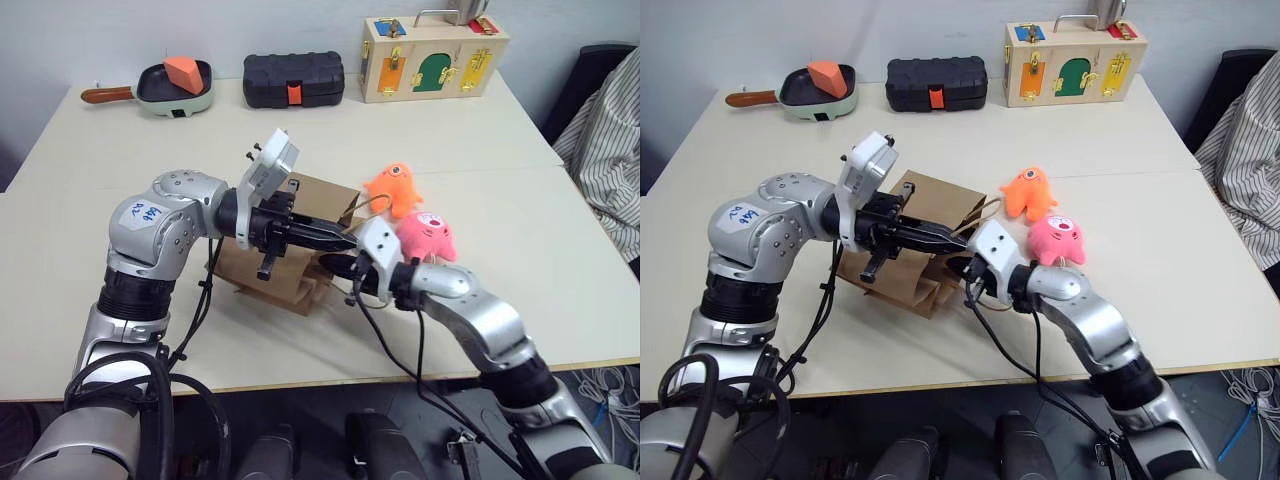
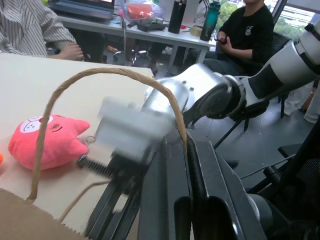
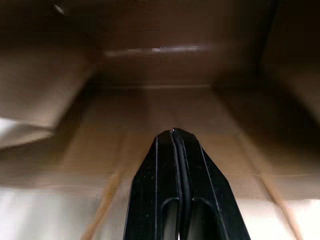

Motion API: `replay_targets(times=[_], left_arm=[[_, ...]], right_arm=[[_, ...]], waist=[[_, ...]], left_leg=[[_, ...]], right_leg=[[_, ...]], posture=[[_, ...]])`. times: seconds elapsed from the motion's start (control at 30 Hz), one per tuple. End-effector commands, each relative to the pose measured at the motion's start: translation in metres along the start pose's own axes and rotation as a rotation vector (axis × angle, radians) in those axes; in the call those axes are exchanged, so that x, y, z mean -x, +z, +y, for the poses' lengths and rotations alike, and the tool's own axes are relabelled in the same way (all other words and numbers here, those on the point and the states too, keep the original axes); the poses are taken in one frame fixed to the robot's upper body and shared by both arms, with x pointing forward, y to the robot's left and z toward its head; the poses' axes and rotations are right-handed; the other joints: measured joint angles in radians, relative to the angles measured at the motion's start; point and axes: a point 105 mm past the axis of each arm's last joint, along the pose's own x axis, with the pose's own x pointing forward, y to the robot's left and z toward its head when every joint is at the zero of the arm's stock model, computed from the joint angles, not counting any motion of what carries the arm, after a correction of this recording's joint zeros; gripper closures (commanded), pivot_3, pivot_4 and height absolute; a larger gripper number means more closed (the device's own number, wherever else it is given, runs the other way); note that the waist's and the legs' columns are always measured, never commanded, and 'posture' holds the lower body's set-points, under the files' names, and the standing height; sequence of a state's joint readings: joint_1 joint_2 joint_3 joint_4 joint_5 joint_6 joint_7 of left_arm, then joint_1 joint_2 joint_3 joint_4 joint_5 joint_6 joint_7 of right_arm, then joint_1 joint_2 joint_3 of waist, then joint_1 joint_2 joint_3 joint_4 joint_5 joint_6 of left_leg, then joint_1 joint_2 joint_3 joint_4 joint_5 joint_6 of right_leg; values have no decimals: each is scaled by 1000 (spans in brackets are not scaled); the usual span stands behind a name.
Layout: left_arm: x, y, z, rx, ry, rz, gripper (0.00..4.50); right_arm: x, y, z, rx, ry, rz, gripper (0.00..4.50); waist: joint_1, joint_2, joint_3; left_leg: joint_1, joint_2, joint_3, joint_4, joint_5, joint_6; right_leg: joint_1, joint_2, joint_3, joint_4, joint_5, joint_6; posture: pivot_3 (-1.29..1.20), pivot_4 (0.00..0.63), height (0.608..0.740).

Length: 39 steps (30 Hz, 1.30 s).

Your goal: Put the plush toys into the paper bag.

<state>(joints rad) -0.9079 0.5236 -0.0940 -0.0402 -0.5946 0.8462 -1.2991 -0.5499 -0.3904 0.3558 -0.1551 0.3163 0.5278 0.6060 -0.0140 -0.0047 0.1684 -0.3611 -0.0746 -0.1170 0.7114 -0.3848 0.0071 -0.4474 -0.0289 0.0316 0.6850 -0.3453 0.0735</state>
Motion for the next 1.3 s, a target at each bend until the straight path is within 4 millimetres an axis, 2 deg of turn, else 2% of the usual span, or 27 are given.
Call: replay_targets(times=[0.03, 0.17, 0.4, 0.53, 0.77, 0.83, 0.9, 1.03, 1.13, 1.2, 1.3], left_arm=[[-6, 16, -10, -62, -35, -20, 4500], [-3, 21, -9, -72, -8, -32, 4500], [15, 45, -5, -90, 60, -89, 4500], [24, 58, -7, -110, 72, -106, 4500], [27, 49, -21, -127, 26, -34, 4500], [29, 58, -21, -122, 33, -65, 4500], [29, 64, -23, -112, 22, -83, 4500], [20, 45, -31, -86, -28, -31, 4500], [15, 36, -35, -67, -53, -19, 4500], [13, 32, -38, -62, -68, -12, 4500], [12, 27, -40, -60, -77, 0, 4500]], right_arm=[[-22, 3, 5, 38, 46, -33, 4475], [-30, -29, 4, 63, 56, 66, 4475], [-17, -70, 6, 115, 104, 203, 4475], [-12, -76, 10, 105, 133, 215, 4475], [-10, -77, 10, 106, 167, 226, 4475], [-9, -78, 11, 117, 181, 235, 4475], [-11, -68, 9, 117, 184, 198, 4475], [-18, -19, 10, 61, 257, 41, 4475], [-20, 1, 13, 42, 342, 10, 4475], [-18, 10, 18, 40, 430, 18, 4475], [-15, 9, 25, 86, 532, 75, 4475]], waist=[[-12, 0, 0], [-18, 0, 0], [-20, 1, -1], [-17, 1, -1], [-19, 1, -1], [-17, 1, -1], [-16, 1, -1], [-22, 1, -1], [-30, 2, -1], [-38, 2, -1], [-39, 2, -1]], left_leg=[[0, 0, 0, 0, 0, 0], [0, 0, 0, 0, 0, 0], [0, 0, -1, 1, 0, 0], [1, 0, -1, 2, 0, -1], [3, 0, -1, 1, 0, -1], [3, 0, -1, 1, 0, -1], [3, 0, -2, 2, -1, -1], [3, -1, -1, 1, -1, -1], [3, 0, -1, 0, -1, -1], [3, 0, -1, 0, -1, -1], [3, 0, -2, 0, -1, -1]], right_leg=[[0, 0, 0, 2, 0, 0], [0, 0, -1, 4, 0, 0], [0, 0, -1, 4, 0, 0], [1, -1, -1, 4, 0, 0], [2, -1, -1, 4, 0, 0], [2, -1, -1, 4, 0, 0], [2, -1, -1, 4, 0, 0], [2, -1, -1, 5, 0, 0], [2, 0, -1, 5, 0, 0], [2, 0, -1, 5, 0, 0], [2, 0, -1, 4, 0, 0]], posture=[[0, 150, 740], [0, 150, 740], [0, 150, 740], [0, 150, 740], [0, 150, 740], [0, 150, 740], [0, 150, 740], [0, 150, 740], [0, 150, 740], [0, 150, 740], [0, 150, 740]])
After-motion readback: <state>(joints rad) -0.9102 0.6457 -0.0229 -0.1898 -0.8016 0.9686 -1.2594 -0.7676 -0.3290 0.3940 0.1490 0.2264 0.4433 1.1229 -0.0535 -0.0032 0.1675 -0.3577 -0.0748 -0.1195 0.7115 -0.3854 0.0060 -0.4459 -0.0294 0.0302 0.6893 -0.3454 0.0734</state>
